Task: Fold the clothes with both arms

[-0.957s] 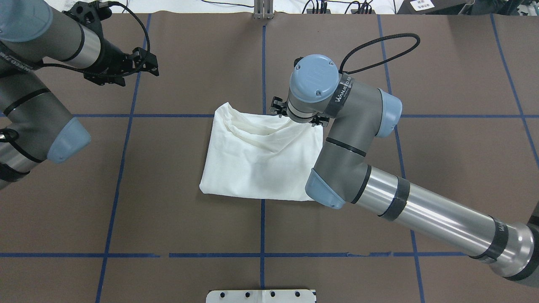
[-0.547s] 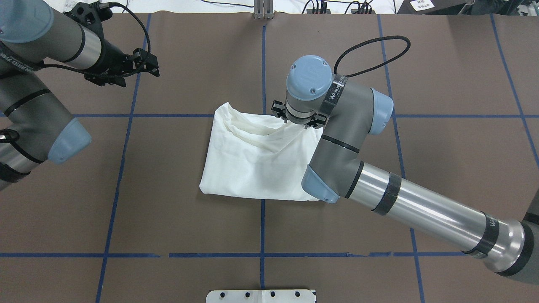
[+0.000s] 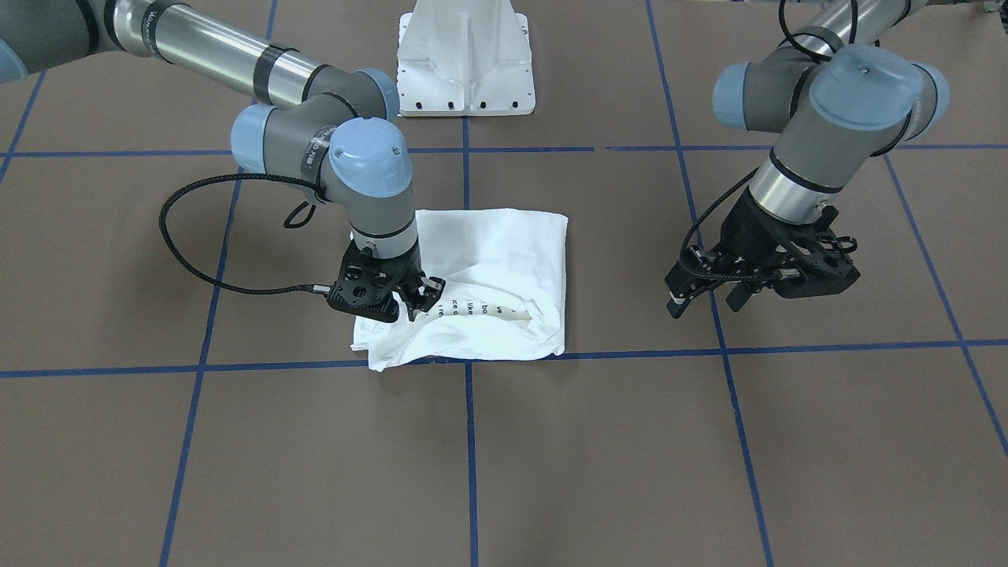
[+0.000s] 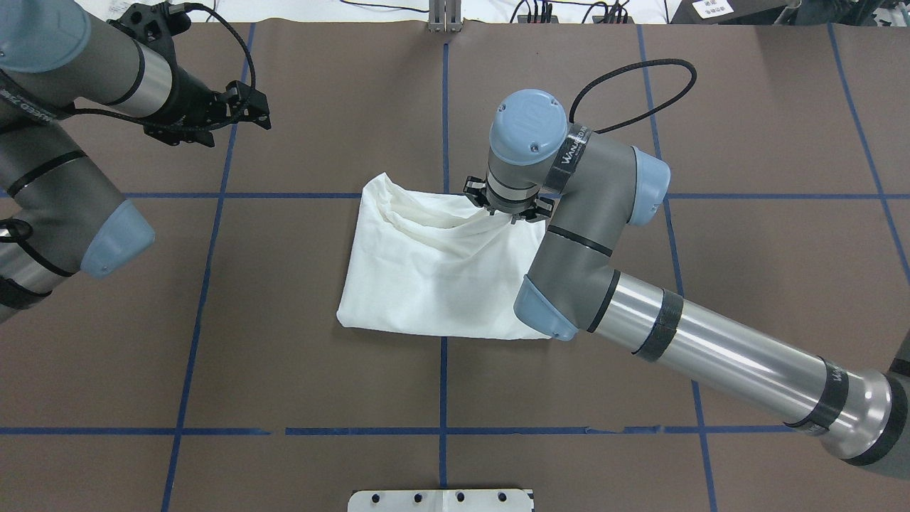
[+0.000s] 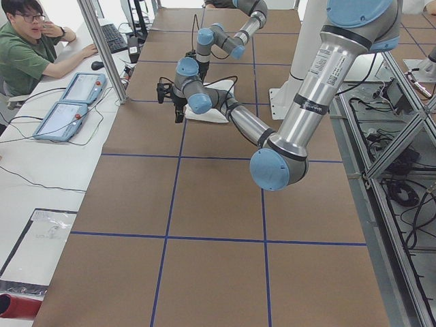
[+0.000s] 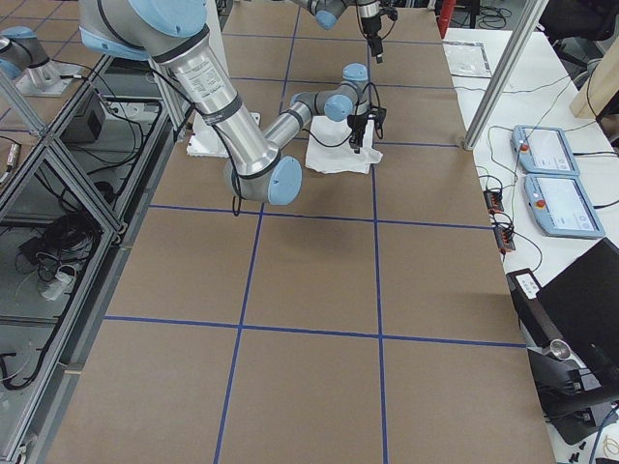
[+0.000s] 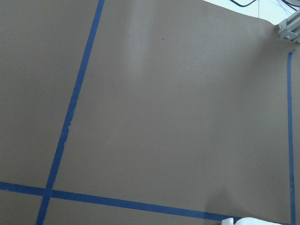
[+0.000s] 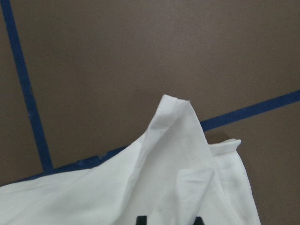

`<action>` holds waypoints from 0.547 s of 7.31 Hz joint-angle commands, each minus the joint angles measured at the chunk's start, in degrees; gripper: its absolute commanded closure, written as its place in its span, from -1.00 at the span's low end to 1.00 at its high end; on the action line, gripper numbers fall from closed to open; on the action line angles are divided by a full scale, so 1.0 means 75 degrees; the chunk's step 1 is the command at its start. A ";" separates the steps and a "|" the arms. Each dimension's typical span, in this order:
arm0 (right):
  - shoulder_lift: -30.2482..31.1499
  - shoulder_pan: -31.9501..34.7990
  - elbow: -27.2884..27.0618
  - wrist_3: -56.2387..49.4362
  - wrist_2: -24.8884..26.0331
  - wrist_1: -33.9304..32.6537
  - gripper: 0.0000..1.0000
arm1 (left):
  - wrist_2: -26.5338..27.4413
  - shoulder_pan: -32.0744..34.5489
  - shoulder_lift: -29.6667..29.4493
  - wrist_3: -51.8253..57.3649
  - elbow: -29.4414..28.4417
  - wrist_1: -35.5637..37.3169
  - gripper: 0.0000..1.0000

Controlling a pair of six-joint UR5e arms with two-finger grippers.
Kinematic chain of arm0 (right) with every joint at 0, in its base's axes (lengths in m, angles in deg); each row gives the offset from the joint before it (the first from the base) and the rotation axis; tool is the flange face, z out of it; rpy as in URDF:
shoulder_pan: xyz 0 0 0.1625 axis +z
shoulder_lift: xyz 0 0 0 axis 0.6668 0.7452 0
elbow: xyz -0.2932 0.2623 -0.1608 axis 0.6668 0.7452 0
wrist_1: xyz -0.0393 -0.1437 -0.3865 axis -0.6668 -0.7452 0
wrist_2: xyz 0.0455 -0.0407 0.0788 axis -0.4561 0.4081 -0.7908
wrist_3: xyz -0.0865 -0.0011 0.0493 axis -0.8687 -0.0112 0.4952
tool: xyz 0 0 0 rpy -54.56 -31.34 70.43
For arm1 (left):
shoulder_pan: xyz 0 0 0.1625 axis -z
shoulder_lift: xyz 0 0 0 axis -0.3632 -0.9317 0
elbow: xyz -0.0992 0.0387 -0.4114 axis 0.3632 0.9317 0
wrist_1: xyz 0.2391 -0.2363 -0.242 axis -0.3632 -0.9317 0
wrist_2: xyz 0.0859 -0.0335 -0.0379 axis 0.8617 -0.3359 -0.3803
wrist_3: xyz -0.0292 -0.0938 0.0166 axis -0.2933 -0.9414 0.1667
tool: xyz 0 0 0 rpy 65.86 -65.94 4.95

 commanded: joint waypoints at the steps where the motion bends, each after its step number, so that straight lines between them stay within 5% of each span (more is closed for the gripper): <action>1: 0.0086 0.0216 -0.0323 -0.0001 -0.0200 -0.0160 0.18 | 0.0000 -0.0002 0.0000 -0.0010 0.0009 -0.0002 -0.99; 4: 0.0156 0.0205 -0.0242 -0.0001 -0.0154 -0.0125 0.19 | 0.0000 -0.0014 0.0000 0.0002 -0.0026 -0.0014 -0.99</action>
